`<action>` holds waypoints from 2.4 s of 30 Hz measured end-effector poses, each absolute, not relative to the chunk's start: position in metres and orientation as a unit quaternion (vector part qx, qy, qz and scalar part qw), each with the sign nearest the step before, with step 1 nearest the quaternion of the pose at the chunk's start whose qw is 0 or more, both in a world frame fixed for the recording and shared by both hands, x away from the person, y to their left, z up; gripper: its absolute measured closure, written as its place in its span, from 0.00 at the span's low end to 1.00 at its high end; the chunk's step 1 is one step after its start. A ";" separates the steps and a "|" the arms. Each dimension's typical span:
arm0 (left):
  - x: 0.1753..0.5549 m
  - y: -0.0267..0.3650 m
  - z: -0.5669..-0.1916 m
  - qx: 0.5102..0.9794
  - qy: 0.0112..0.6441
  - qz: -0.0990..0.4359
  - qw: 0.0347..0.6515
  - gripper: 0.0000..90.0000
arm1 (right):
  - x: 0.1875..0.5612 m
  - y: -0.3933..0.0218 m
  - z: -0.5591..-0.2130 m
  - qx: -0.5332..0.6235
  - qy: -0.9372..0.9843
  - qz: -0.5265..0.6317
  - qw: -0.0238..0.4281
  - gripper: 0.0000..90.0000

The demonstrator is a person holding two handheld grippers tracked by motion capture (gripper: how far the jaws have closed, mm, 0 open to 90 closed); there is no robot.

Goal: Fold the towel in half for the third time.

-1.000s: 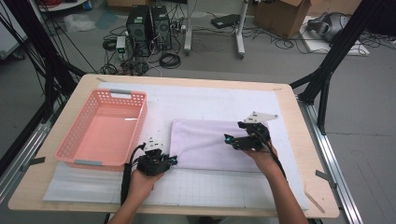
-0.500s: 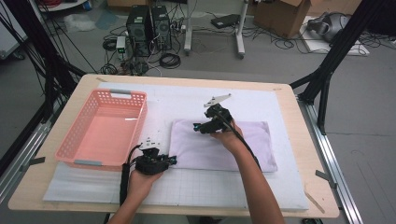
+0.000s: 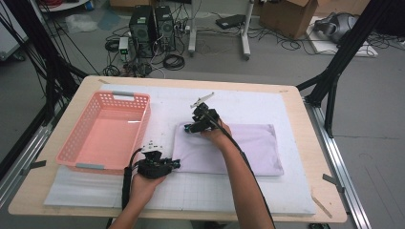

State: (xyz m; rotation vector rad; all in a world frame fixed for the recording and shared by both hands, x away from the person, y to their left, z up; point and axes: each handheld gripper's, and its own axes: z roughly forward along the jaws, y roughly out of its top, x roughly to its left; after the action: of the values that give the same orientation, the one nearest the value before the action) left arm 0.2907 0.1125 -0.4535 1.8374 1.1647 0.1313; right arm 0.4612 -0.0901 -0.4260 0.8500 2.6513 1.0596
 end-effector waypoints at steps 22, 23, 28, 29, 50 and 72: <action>0.283 0.122 -0.444 0.737 0.477 0.054 0.476 0.90 | 0.464 -0.058 -0.412 0.237 0.895 0.369 0.077 0.96; 0.282 0.122 -0.443 0.735 0.477 0.055 0.479 0.90 | 0.464 -0.059 -0.410 0.236 0.894 0.373 0.075 0.96; 0.280 0.122 -0.442 0.736 0.476 0.052 0.478 0.90 | 0.464 -0.061 -0.409 0.225 0.897 0.373 0.074 0.94; 0.280 0.121 -0.443 0.736 0.477 0.048 0.478 0.90 | 0.464 -0.059 -0.412 0.225 0.900 0.366 0.074 0.86; 0.279 0.121 -0.436 0.728 0.477 0.057 0.490 0.90 | 0.467 -0.062 -0.410 0.222 0.886 0.404 0.041 0.98; 0.278 0.119 -0.446 0.740 0.493 0.046 0.454 0.90 | 0.458 -0.048 -0.429 0.176 0.926 0.334 0.020 0.94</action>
State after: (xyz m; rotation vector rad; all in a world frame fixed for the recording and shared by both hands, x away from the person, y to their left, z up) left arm 0.2784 0.1193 -0.4458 1.8268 1.2178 0.1143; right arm 0.4585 -0.0482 -0.4290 0.5456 2.8717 1.0361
